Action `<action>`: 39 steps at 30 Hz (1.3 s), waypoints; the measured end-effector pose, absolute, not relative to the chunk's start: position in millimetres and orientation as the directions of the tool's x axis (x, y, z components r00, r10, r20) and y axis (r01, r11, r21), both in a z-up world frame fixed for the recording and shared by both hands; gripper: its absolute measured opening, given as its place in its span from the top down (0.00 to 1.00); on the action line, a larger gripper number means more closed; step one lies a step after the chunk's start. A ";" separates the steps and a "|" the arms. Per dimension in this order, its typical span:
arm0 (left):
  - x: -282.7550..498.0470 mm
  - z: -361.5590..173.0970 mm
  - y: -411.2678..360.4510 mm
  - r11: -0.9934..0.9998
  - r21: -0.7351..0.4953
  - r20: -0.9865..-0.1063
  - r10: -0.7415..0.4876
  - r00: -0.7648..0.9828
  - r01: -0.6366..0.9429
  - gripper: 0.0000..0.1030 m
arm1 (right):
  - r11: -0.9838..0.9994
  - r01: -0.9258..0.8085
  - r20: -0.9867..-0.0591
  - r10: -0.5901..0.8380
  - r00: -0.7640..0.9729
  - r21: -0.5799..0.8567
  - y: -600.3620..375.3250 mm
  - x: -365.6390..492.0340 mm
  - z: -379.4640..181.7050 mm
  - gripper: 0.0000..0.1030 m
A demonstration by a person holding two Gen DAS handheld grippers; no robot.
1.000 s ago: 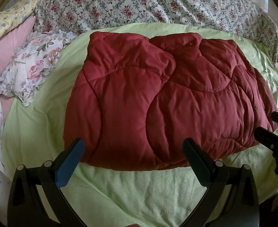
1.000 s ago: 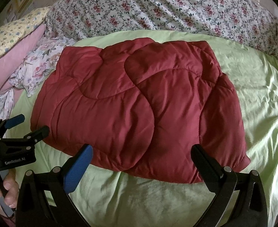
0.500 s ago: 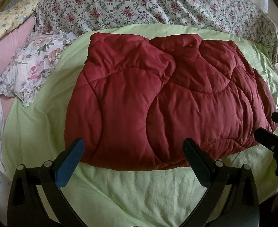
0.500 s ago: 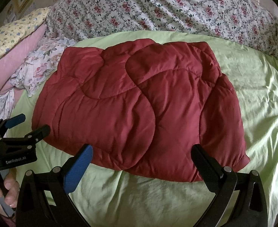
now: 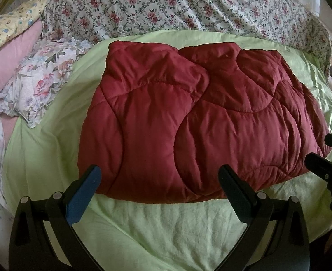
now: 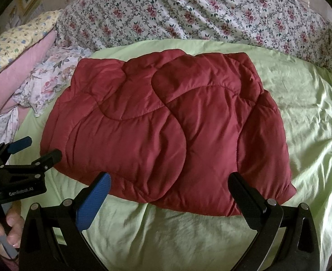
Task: Fold large clothes
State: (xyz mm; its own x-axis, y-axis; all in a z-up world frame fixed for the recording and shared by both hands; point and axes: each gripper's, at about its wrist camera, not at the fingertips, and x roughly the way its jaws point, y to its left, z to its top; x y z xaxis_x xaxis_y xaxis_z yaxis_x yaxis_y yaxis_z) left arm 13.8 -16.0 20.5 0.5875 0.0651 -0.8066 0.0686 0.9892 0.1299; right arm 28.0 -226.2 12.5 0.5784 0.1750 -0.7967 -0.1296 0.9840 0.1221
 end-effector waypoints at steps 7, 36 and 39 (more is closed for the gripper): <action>12.3 22.7 -17.7 0.988 0.136 -0.799 0.069 0.597 0.068 0.00 | 0.984 -0.130 -0.797 0.176 0.578 0.123 -226.5 27.7 12.8 0.00; 12.7 22.1 -16.4 0.989 0.134 -0.799 0.070 0.597 0.063 0.00 | 0.984 -0.129 -0.795 0.175 0.580 0.122 -225.6 26.4 15.0 0.00; 12.6 22.0 -16.5 0.989 0.134 -0.799 0.070 0.598 0.063 0.00 | 0.984 -0.131 -0.795 0.177 0.581 0.123 -226.1 26.4 14.9 0.00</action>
State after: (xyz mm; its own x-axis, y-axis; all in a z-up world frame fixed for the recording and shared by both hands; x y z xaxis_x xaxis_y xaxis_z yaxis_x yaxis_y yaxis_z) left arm 12.6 -16.5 22.0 0.5977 0.0696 -0.7987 0.0635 0.9890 0.1337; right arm 26.4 -226.1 14.9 0.5807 0.1766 -0.7947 -0.1306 0.9838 0.1231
